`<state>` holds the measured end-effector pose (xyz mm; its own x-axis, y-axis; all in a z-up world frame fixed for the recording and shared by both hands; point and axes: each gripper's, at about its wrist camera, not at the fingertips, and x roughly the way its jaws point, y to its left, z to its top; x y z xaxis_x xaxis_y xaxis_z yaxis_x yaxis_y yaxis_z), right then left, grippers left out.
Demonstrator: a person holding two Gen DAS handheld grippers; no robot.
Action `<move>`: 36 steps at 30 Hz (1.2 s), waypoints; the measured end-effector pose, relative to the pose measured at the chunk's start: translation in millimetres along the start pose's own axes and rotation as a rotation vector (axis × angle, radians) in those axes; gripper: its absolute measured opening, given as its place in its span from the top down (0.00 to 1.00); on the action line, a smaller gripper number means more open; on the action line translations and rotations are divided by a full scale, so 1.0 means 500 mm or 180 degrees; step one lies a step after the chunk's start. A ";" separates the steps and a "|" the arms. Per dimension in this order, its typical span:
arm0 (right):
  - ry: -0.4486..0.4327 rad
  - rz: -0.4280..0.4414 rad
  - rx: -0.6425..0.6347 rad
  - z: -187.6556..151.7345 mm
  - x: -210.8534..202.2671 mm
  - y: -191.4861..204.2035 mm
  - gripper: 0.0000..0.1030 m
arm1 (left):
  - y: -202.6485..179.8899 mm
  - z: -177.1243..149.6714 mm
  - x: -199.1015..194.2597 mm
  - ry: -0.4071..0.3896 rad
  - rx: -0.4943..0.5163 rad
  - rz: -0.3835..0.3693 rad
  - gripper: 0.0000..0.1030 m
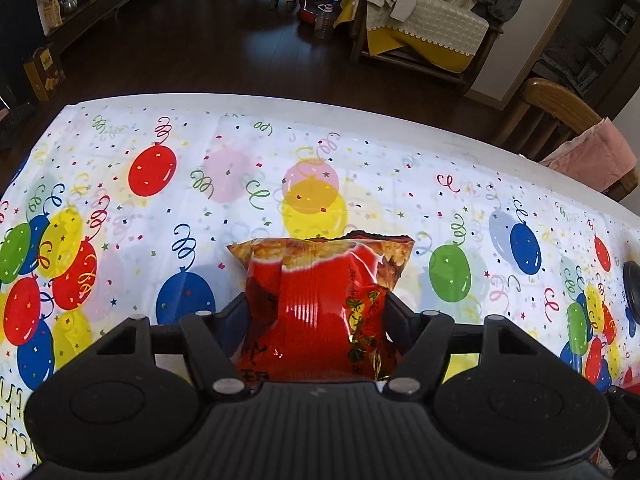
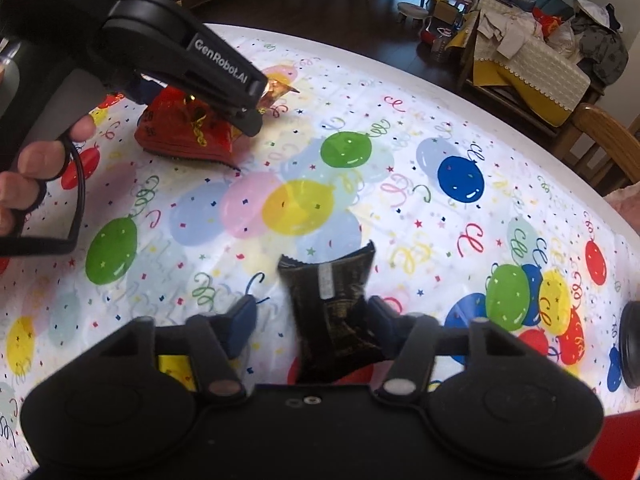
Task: Organize snacks
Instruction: 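Grasp the red chip bag with the left tool while the right tool grasps the black snack, then carry the red chip bag and black snack over the red box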
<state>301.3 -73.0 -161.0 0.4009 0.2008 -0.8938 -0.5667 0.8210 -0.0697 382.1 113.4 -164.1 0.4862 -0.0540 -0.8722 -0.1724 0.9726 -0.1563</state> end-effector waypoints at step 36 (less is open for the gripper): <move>-0.0740 0.0048 0.0911 -0.217 -0.353 0.001 0.69 | -0.105 -0.230 -0.346 -0.0268 0.0277 -0.0226 0.37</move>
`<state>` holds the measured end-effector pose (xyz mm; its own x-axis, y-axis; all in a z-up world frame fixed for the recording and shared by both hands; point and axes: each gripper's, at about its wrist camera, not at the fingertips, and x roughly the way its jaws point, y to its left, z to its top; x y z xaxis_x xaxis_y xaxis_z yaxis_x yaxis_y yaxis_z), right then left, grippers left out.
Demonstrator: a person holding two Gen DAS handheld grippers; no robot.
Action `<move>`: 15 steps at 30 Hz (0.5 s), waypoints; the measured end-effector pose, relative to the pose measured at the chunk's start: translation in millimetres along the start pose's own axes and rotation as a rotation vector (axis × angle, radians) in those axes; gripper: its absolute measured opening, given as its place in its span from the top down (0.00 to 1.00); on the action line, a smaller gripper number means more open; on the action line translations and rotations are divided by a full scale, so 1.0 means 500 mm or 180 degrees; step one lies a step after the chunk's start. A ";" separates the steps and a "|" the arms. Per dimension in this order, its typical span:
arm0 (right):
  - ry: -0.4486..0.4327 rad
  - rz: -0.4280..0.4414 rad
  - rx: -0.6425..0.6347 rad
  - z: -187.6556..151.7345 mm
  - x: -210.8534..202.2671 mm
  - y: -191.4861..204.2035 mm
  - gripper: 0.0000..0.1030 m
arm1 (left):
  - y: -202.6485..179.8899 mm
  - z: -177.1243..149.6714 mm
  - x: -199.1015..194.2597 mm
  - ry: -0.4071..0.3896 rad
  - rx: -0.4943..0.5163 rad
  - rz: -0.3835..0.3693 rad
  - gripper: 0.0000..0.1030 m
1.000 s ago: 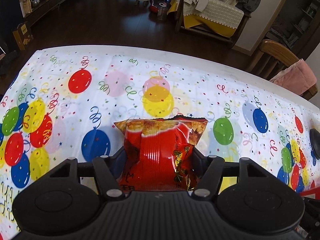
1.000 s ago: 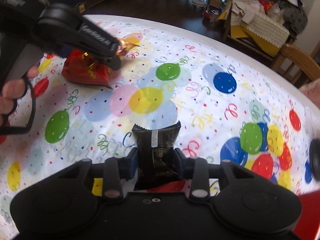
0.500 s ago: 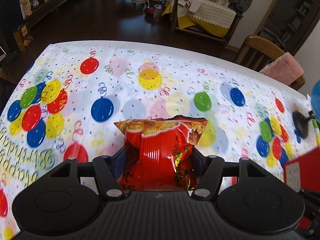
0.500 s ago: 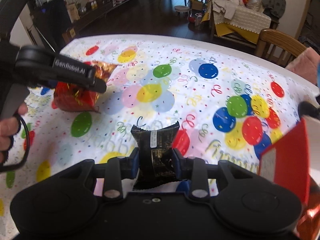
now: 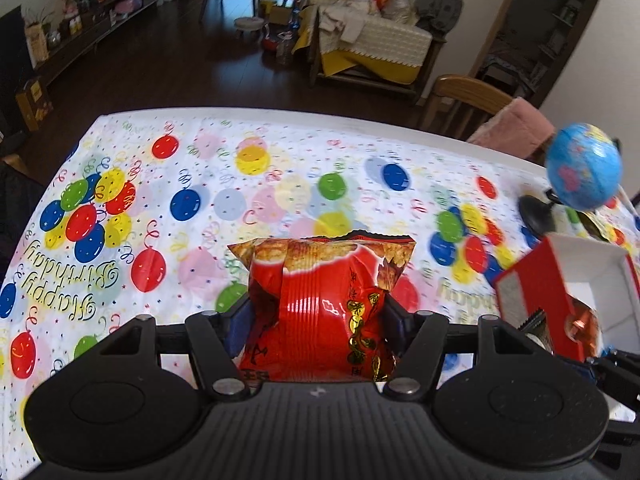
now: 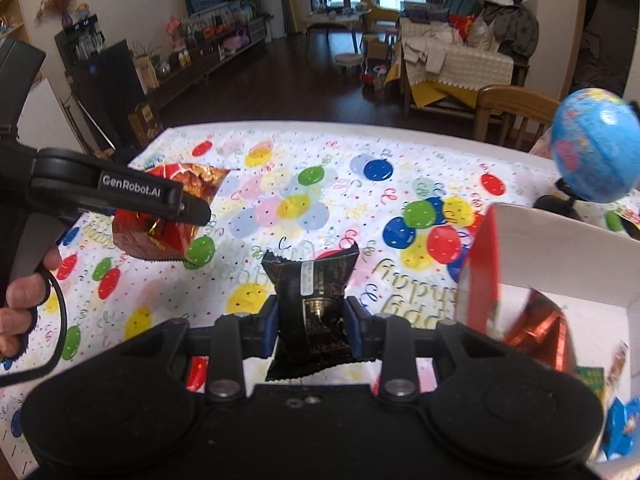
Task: Organize snacks
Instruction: 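Carry the red chip bag and black snack over the red box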
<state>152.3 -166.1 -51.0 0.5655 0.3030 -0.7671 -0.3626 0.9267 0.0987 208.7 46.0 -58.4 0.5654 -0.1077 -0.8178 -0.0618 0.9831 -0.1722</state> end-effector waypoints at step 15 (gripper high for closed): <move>-0.0358 -0.0185 0.0302 -0.091 -0.180 -0.113 0.69 | -0.197 -0.079 -0.131 -0.0224 0.0416 -0.0203 0.37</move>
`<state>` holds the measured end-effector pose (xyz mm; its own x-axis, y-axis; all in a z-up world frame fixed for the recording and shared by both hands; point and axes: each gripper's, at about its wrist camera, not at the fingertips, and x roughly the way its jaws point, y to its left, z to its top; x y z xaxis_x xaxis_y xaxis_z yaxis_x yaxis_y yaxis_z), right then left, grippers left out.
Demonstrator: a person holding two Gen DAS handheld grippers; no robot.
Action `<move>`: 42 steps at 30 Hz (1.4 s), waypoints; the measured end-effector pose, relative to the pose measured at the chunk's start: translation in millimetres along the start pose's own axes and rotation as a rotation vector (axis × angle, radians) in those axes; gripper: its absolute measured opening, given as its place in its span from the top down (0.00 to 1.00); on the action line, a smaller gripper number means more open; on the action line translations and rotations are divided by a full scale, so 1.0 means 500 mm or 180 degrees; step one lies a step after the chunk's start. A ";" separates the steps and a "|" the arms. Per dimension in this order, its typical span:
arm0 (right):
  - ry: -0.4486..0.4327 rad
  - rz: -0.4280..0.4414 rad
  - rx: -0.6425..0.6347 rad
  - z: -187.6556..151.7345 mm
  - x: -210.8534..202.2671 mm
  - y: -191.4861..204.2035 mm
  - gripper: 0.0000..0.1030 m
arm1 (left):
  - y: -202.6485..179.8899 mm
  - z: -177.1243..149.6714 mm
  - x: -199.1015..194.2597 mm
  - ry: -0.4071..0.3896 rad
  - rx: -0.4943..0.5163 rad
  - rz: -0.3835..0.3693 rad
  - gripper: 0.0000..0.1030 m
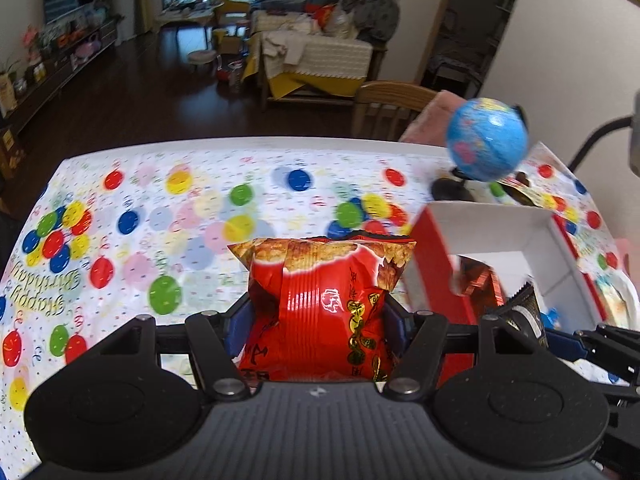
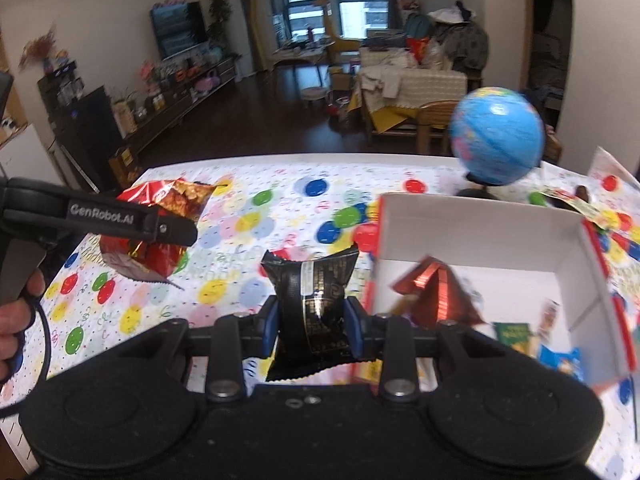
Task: Organize snacks
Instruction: 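Carry the red chip bag and black snack over the red box, then lower both snacks into the red box and open both tools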
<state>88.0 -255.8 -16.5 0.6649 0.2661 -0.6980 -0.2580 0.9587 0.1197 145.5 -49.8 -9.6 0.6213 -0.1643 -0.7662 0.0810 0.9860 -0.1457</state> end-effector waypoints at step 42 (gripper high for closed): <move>0.0165 -0.0806 0.0635 -0.050 0.000 -0.358 0.68 | -0.443 -0.036 0.177 0.0253 0.1382 -0.0385 0.37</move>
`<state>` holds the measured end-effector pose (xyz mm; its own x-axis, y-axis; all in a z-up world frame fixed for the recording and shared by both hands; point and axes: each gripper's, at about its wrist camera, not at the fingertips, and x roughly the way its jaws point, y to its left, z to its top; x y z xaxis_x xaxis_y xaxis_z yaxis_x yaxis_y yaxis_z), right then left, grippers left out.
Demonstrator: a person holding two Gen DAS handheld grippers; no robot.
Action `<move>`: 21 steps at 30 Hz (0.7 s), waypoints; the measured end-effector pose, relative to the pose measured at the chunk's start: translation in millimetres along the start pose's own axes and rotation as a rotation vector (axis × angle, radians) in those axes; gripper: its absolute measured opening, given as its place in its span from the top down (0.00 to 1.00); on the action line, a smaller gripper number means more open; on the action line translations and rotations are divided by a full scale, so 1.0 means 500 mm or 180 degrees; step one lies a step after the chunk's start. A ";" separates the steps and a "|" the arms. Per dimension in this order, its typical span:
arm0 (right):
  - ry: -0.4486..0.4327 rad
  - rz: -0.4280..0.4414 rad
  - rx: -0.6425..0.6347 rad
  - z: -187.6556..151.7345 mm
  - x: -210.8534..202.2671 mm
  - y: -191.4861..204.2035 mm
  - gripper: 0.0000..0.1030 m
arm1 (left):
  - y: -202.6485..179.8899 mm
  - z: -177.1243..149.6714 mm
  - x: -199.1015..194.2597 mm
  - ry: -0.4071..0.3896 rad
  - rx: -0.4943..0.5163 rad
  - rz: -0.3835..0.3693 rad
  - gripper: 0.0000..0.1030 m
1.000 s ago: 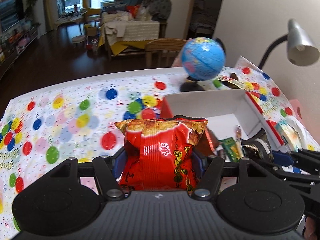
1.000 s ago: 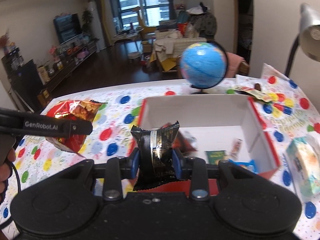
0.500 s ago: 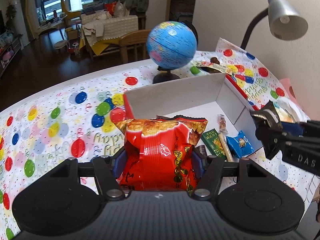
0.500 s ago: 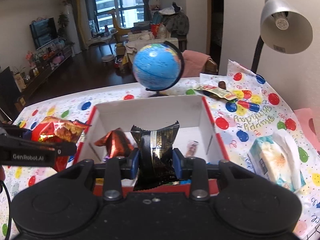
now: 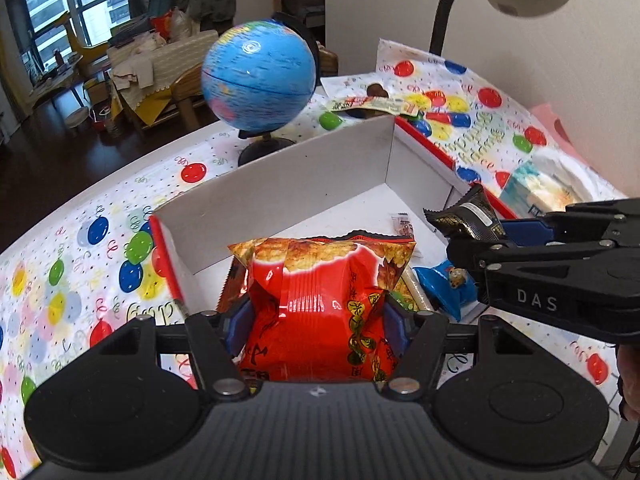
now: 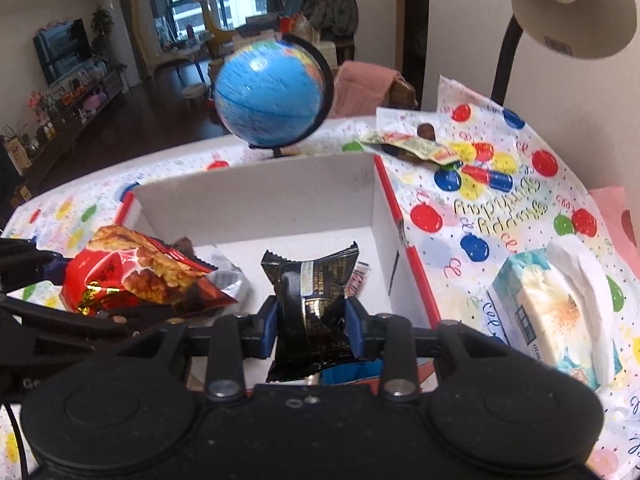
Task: Organize snacks
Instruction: 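Lower both snacks into the red box and open both tools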
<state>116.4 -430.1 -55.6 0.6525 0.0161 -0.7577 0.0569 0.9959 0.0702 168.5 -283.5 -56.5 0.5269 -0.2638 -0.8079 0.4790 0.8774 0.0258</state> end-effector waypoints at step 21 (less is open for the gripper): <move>0.0200 0.0007 0.0053 -0.002 0.063 -0.018 0.56 | 0.005 0.019 0.080 0.0206 -0.0014 0.0007 0.33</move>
<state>135.4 -438.7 -80.7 0.6040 0.0243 -0.7966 0.0686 0.9943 0.0823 197.3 -295.6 -83.2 0.4813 -0.2356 -0.8443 0.4748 0.8797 0.0252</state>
